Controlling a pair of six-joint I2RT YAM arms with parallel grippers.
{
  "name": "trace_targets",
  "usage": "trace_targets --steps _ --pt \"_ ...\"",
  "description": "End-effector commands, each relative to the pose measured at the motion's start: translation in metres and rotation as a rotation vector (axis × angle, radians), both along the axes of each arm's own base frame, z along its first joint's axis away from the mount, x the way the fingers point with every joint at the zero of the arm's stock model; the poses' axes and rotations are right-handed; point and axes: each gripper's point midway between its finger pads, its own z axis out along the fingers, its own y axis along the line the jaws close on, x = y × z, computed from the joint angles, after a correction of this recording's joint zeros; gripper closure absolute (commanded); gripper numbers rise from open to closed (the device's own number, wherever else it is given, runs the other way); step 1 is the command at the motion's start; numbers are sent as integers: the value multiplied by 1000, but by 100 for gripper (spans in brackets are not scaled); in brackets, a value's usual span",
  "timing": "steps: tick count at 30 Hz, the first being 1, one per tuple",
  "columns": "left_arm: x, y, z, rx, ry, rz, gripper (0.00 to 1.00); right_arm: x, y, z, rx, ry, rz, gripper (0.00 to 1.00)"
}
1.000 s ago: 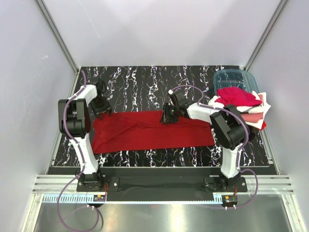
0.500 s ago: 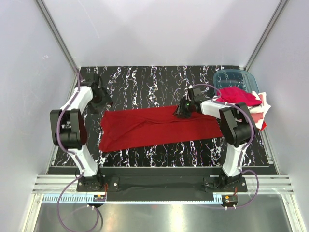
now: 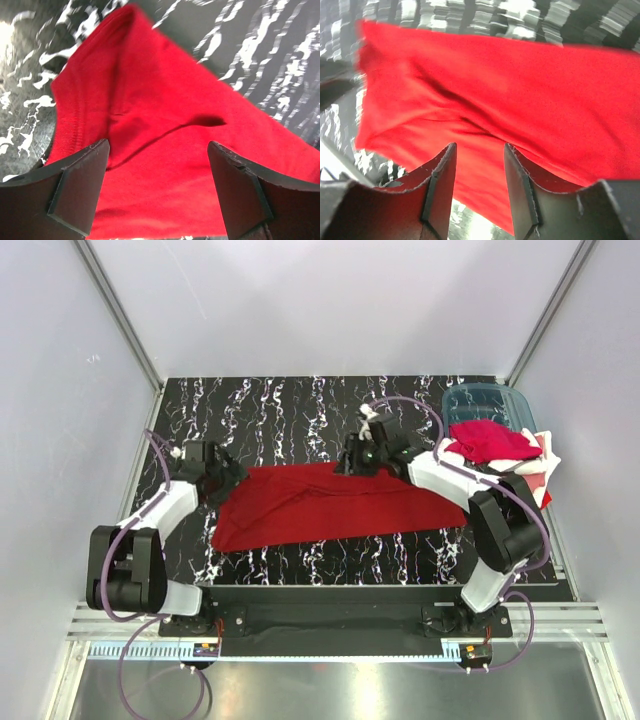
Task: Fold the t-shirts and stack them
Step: Fold the tshirt
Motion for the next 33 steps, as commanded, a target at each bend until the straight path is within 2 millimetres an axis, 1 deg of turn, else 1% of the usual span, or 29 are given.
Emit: trace_targets --steps 1,2,3,4,5,6,7,8,9,10,11,12,13,14,15,16,17,19,20,21,22,23,24,26,28,30,31,32,33 --pt "24 2 18 -42 -216 64 16 0 48 33 17 -143 195 51" --pt "23 7 14 -18 -212 82 16 7 54 38 9 -164 194 53" --pt "23 9 10 -9 -200 85 16 14 56 33 -20 -181 168 55" --pt "24 8 11 -10 -192 79 17 16 63 20 -43 -176 166 58" --pt "24 7 11 -12 -183 77 18 21 69 19 -51 -188 158 62" --pt "25 6 11 -15 -178 69 18 25 74 16 -53 -197 158 64" --pt "26 5 10 -18 -173 68 18 28 80 1 -72 -178 164 66" --pt "26 -1 10 -47 -171 53 18 29 96 9 -65 -199 188 67" --pt "27 -2 9 -53 -169 53 19 29 101 5 -91 -206 201 67" --pt "25 0 5 -51 -150 60 19 27 110 -5 -115 -202 218 65" --pt "27 1 6 -49 -150 62 20 25 128 6 -112 -236 244 62" --pt "27 2 6 -51 -145 61 20 23 133 3 -141 -249 268 58" --pt "24 2 5 -45 -129 61 20 22 138 -8 -156 -241 287 57" --pt "24 3 6 -40 -128 58 20 24 146 -6 -154 -255 301 55" --pt "25 3 10 -37 -134 58 20 23 149 -11 -164 -259 318 54" --pt "24 7 9 -25 -126 77 20 23 154 -19 -162 -261 327 53" --pt "22 7 9 -33 -116 88 20 23 155 -22 -162 -256 331 51" --pt "19 14 4 -8 -85 127 23 25 160 -26 -148 -258 335 48" --pt "19 13 3 -14 -77 131 24 27 165 -23 -133 -266 342 47" --pt "18 12 -1 -18 -57 133 25 25 169 -25 -140 -259 358 48" --pt "18 10 -1 -30 -46 128 25 25 169 -37 -160 -241 364 48" --pt "17 9 -3 -36 -38 126 27 28 174 -33 -166 -256 372 49" --pt "18 8 -5 -40 -29 123 27 24 173 -47 -198 -227 381 50" --pt "18 3 -7 -61 -25 112 28 22 180 -48 -204 -233 397 53" --pt "16 1 -10 -74 -12 105 29 21 180 -56 -257 -244 401 56" --pt "16 1 -10 -73 -9 104 29 25 174 -56 -302 -265 383 62" --pt "15 1 -10 -68 -4 106 29 26 174 -49 -300 -280 377 65" --pt "15 3 -8 -54 -7 103 30 23 169 -51 -305 -276 377 67" --pt "15 4 -6 -47 -13 104 30 23 170 -46 -285 -295 367 67"
